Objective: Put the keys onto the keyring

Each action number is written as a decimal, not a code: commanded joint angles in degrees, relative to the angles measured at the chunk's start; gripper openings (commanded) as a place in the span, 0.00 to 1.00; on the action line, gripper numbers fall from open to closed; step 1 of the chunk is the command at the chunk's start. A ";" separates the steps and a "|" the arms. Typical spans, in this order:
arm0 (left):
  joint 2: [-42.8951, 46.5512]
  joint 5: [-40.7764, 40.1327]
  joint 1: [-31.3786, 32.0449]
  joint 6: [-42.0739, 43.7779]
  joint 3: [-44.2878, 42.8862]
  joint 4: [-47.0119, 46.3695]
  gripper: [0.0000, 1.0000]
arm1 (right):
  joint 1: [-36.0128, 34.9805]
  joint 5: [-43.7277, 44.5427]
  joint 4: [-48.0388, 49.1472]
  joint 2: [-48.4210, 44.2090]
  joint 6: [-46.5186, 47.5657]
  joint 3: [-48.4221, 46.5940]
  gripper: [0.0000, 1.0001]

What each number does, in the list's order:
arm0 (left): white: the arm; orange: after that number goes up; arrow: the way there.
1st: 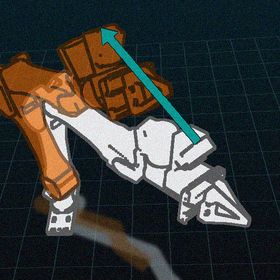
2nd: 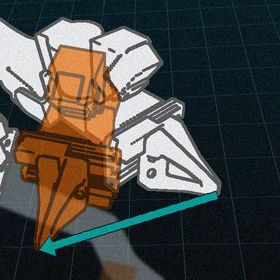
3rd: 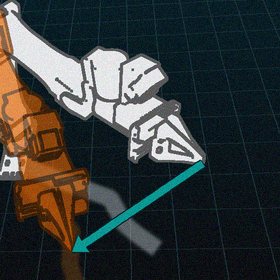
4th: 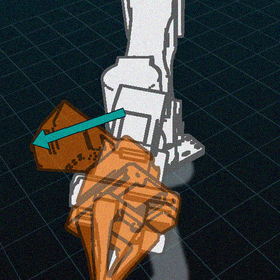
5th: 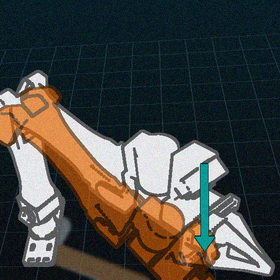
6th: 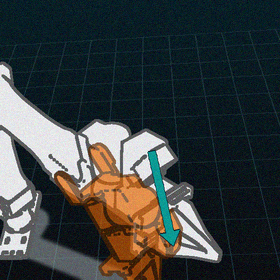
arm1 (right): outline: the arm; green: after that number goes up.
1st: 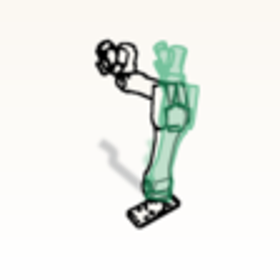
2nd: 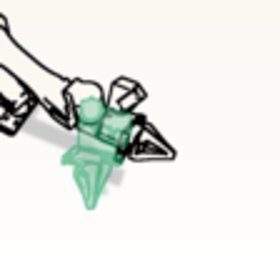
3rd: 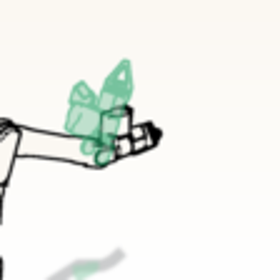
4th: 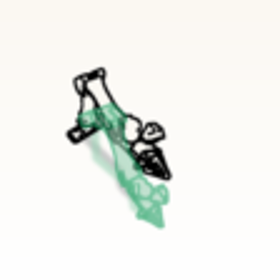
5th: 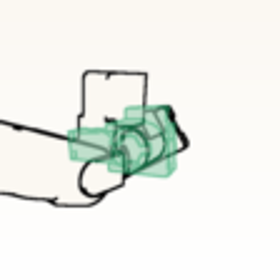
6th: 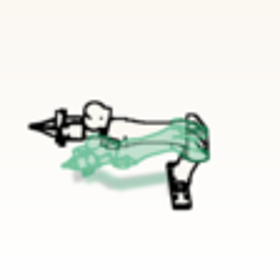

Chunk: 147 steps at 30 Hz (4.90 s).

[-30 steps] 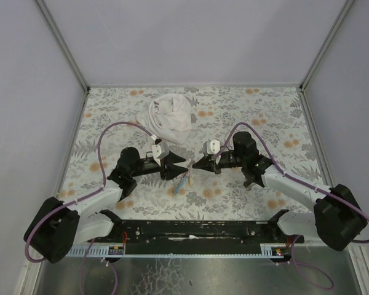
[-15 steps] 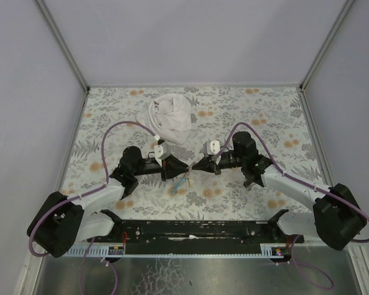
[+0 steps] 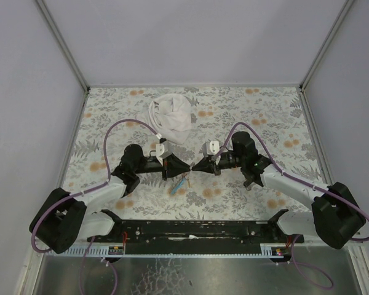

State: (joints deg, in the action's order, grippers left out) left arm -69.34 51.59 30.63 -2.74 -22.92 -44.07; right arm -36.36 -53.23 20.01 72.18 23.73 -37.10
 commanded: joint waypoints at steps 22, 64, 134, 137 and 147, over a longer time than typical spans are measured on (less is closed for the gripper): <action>-1.95 2.38 -0.40 0.62 -2.48 -1.39 0.11 | 0.24 -1.52 5.17 -1.17 -1.71 -1.12 0.00; -0.85 -11.03 3.07 9.70 -10.08 22.32 0.00 | 0.20 71.66 -36.70 -16.70 -49.15 -5.96 0.99; -0.97 -12.97 3.91 10.83 -9.34 22.28 0.00 | 0.17 55.50 -66.24 18.90 -50.48 -17.62 0.00; -0.59 -12.97 3.86 10.95 -9.25 22.28 0.00 | -1.24 55.36 -67.54 23.40 -48.42 -22.35 0.00; -0.21 -13.04 4.02 11.17 -9.08 22.45 0.00 | -5.21 58.85 -71.45 37.06 -42.75 -36.91 0.03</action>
State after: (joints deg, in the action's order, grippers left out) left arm -70.76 38.92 34.15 7.38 -31.18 -20.71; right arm -40.34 3.97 -47.77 106.37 -22.63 -68.60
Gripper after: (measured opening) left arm 0.010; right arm 0.020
